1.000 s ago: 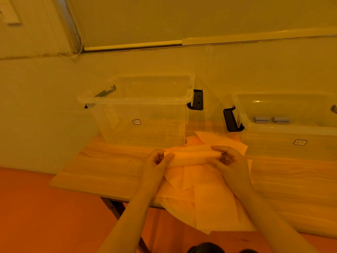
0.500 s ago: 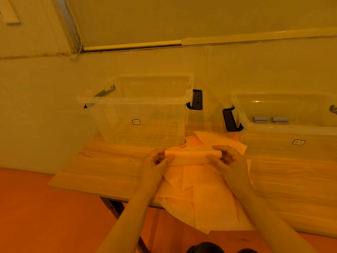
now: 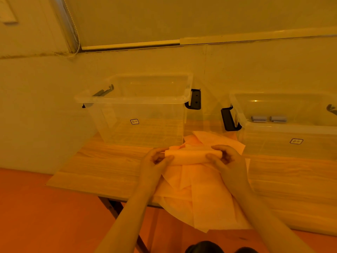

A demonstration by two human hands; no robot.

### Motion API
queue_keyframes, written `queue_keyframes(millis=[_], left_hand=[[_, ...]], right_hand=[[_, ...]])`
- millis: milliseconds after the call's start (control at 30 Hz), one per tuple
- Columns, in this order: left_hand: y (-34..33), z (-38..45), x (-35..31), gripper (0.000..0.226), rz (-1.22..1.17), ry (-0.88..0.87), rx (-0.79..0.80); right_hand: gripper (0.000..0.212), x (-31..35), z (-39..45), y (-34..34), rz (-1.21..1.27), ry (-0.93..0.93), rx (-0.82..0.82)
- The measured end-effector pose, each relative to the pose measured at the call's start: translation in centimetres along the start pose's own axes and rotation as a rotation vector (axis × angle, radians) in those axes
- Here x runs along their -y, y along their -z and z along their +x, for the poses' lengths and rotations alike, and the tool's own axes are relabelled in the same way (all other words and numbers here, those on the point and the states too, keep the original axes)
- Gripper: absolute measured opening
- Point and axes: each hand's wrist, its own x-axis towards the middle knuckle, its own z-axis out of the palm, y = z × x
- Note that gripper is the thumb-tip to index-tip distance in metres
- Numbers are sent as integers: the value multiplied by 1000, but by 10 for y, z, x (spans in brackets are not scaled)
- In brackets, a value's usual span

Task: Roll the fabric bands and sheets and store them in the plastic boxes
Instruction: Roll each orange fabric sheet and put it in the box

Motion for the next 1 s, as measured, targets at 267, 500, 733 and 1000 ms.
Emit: queue_keyframes(millis=[267,500,733,1000], left_hand=[[1,0,2,5,61,-56,-73],[0,2,3,23,17,-18,-15],[0,0,0,29,-66,-11,-8],[0,0,0,10,-54,-7,-20]], right_hand=[[32,-1,-1,1,-7,18,36],[23,-2,1,1,-67,25,50],[24,1,2,-1,-71,-31,96],[37,0,1,0,-49,-36,83]])
